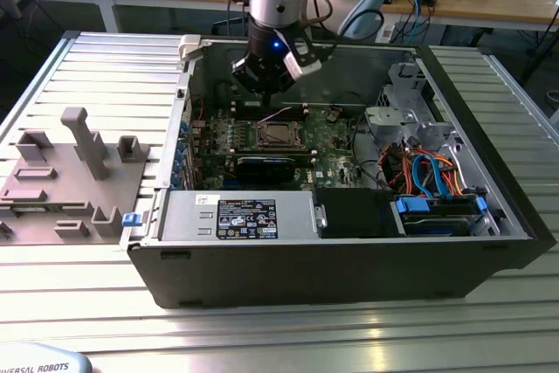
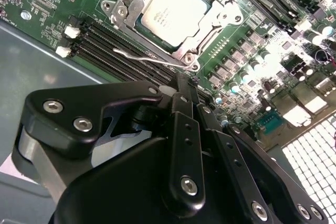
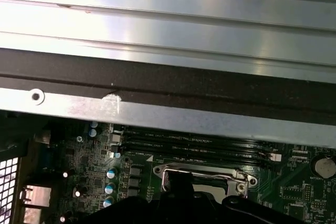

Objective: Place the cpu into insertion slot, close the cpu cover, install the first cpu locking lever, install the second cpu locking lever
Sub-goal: 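Install the first cpu locking lever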

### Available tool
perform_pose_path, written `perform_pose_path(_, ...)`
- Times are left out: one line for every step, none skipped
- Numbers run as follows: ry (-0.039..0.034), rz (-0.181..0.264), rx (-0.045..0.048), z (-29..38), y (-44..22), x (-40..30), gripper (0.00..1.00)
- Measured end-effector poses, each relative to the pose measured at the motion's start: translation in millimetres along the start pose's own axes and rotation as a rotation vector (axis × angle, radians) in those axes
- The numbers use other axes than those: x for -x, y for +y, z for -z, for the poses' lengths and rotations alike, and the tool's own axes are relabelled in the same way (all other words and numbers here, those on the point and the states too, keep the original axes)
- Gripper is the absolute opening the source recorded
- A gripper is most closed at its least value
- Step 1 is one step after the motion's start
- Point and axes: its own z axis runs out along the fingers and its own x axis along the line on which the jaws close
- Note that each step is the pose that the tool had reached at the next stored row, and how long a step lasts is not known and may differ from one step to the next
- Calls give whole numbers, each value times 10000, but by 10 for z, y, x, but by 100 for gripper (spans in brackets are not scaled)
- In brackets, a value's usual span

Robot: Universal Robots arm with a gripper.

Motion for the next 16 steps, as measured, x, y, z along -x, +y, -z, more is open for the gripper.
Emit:
perform_pose_path(0, 0, 0, -7, -1, 6, 11)
perform_pose_path(-1, 0, 1, -15, -2, 13, 11)
perform_pose_path(0, 0, 1, -21, -3, 17, 11)
perform_pose_path(0, 0, 1, -28, -4, 22, 11)
perform_pose_path(0, 0, 1, -35, -4, 25, 11)
perform_pose_path(0, 0, 1, -44, -5, 28, 11)
perform_pose_path(0, -1, 1, -52, -5, 30, 11)
perform_pose_path(0, -2, 0, -60, -4, 31, 11)
perform_pose_path(0, 1, 1, -69, -3, 32, 11)
perform_pose_path(0, 6, 1, -80, -1, 33, 11)
perform_pose_path(-1, 8, 2, -88, 1, 34, 11)
perform_pose_path(0, 9, 0, -96, 5, 35, 11)
perform_pose_path(1, 10, -1, -103, 8, 36, 11)
perform_pose_path(0, 15, 0, -115, 12, 37, 11)
perform_pose_path(1, 25, -1, -122, 14, 39, 11)
perform_pose_path(3, 41, -2, -127, 16, 41, 11)
